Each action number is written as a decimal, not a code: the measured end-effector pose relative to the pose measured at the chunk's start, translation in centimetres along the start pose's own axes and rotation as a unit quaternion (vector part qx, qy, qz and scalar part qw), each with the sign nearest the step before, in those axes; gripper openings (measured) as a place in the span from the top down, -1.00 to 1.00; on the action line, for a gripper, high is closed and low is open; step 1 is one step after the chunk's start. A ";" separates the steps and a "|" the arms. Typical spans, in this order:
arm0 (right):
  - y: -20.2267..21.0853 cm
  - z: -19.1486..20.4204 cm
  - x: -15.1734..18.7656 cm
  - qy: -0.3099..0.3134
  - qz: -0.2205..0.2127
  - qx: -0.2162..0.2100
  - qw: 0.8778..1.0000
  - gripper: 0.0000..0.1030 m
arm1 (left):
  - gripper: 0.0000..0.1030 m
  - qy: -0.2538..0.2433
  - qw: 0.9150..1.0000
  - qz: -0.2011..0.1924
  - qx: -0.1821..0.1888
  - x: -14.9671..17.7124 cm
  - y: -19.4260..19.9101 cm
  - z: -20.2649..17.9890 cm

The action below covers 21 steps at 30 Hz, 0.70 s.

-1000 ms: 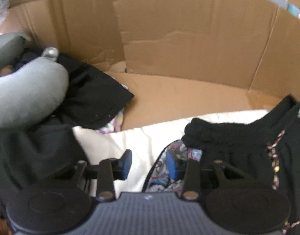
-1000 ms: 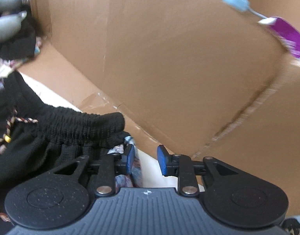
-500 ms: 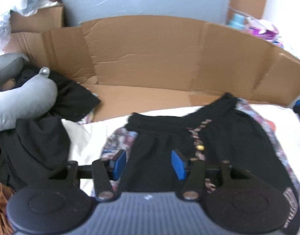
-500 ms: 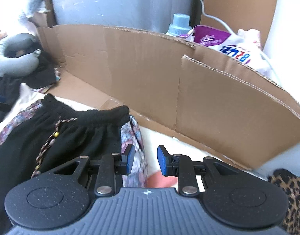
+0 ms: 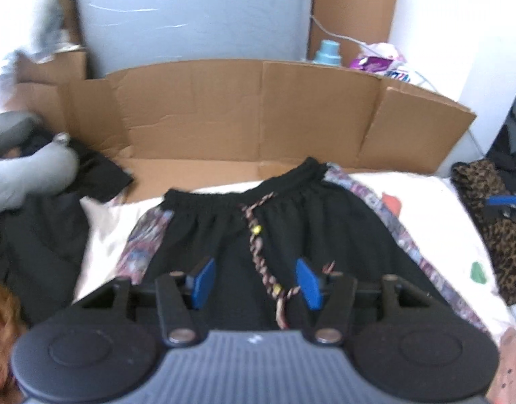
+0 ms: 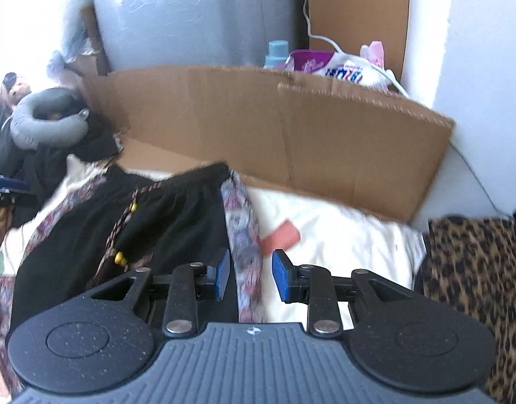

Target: Fold clothes

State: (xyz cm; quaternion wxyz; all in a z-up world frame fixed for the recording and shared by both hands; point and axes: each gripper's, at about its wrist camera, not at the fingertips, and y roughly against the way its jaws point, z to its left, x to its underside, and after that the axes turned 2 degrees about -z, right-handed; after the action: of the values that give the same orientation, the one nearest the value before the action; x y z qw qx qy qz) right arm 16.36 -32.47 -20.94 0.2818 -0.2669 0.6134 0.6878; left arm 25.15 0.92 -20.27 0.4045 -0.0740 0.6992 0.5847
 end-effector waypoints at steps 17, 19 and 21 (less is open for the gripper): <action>6.1 0.5 10.5 -0.048 0.018 0.027 0.998 0.32 | -0.22 0.012 0.998 0.050 0.028 9.8 2.5 -3.7; 5.9 -0.2 11.3 -0.085 0.011 0.041 0.995 0.32 | -0.22 0.014 0.997 0.062 0.041 10.3 2.0 -3.9; 5.6 -0.7 12.1 -0.102 0.015 0.048 0.993 0.32 | -0.22 0.009 0.997 0.069 0.044 10.7 1.6 -4.3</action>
State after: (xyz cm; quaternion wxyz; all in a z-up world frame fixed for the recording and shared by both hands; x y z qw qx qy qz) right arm 3.92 -32.93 -25.78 0.3448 -0.1717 0.6177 0.6856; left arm 15.03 1.59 -26.07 0.3596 -0.0132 0.7312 0.5796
